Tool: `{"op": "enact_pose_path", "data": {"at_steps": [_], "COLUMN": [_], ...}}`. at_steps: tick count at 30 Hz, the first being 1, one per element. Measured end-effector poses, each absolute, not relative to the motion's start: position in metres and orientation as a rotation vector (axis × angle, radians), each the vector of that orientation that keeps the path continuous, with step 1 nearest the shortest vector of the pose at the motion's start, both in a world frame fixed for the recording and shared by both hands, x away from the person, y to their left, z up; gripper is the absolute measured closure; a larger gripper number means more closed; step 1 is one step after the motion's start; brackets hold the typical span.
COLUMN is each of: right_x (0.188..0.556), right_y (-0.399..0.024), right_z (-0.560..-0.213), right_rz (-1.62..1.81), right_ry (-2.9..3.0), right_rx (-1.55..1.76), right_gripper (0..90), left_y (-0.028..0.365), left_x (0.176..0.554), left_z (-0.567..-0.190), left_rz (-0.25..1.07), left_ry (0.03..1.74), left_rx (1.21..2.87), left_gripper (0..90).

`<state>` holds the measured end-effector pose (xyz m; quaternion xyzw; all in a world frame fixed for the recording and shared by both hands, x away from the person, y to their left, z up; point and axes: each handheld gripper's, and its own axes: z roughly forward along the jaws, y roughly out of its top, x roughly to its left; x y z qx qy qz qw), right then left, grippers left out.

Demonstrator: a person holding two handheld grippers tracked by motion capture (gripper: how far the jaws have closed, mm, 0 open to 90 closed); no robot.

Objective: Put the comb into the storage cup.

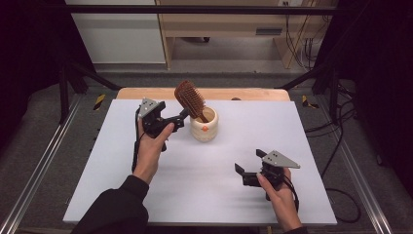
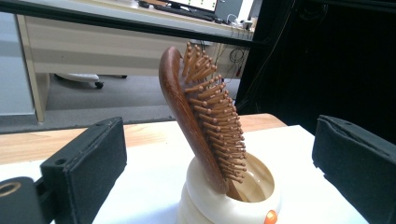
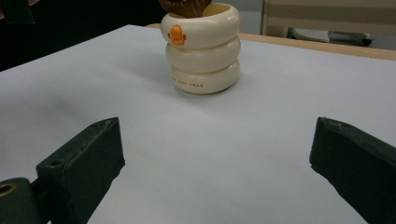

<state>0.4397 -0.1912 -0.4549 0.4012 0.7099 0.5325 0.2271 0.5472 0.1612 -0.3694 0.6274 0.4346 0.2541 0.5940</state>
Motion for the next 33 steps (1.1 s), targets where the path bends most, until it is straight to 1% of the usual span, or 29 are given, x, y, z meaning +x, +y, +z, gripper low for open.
{"op": "enact_pose_path", "data": {"at_steps": [33], "right_x": [0.439], "right_y": [-0.191], "right_z": [-0.455], "right_rz": [1.48], "right_ry": [1.956], "right_rx": [1.109], "right_gripper": [3.3], "left_y": [0.206], "left_x": [0.524], "left_z": [-0.353], "left_rz": [0.632], "left_ry": [1.023], "left_rx": [1.438], "left_gripper": [2.9]}}
